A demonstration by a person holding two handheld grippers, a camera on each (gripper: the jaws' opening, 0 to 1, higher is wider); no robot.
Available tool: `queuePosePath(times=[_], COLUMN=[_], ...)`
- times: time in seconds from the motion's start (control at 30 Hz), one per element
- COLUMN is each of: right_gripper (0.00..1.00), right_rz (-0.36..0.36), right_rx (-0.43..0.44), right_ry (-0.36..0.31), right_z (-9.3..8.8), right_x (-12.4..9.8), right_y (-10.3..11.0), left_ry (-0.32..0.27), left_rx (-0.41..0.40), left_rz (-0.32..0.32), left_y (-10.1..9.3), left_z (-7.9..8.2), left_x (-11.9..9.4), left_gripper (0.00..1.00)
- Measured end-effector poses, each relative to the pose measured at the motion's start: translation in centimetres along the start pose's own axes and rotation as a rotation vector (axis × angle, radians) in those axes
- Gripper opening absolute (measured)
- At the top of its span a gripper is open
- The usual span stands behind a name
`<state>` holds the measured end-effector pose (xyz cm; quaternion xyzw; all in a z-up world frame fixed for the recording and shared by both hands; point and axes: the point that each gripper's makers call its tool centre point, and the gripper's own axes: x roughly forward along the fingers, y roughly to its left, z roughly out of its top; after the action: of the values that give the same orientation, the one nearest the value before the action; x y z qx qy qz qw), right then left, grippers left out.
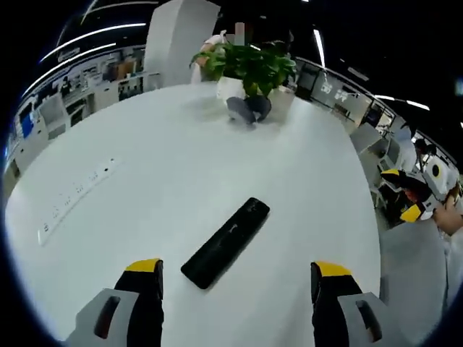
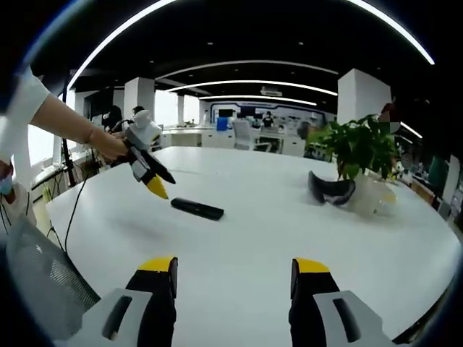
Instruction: Press the specified remote control buttons in sequence, fully releasing each button before pressing the next.
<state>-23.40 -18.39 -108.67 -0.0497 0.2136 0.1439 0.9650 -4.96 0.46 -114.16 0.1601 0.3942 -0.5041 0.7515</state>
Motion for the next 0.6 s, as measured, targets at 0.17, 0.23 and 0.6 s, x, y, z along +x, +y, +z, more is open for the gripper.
queuePosePath(times=[0.17,0.23,0.6], right_gripper=[0.59,0.58,0.53], right_rz=[0.006,0.009,0.017], right_rx=[0.008,0.006,0.010], right_ry=[0.004,0.010,0.024], right_z=[-0.1,-0.2,-0.5], right_x=[0.0,0.0,0.1], right_y=[0.1,0.2,0.2], left_ry=[0.118,0.144,0.277], left_rx=[0.119,0.150,0.396], left_rz=[-0.012,-0.030,-0.035], left_y=[0.5,0.4,1.1], left_z=[-0.7,-0.7,-0.5], left_x=[1.3,1.7,3.1], left_gripper=[0.83,0.81,0.72])
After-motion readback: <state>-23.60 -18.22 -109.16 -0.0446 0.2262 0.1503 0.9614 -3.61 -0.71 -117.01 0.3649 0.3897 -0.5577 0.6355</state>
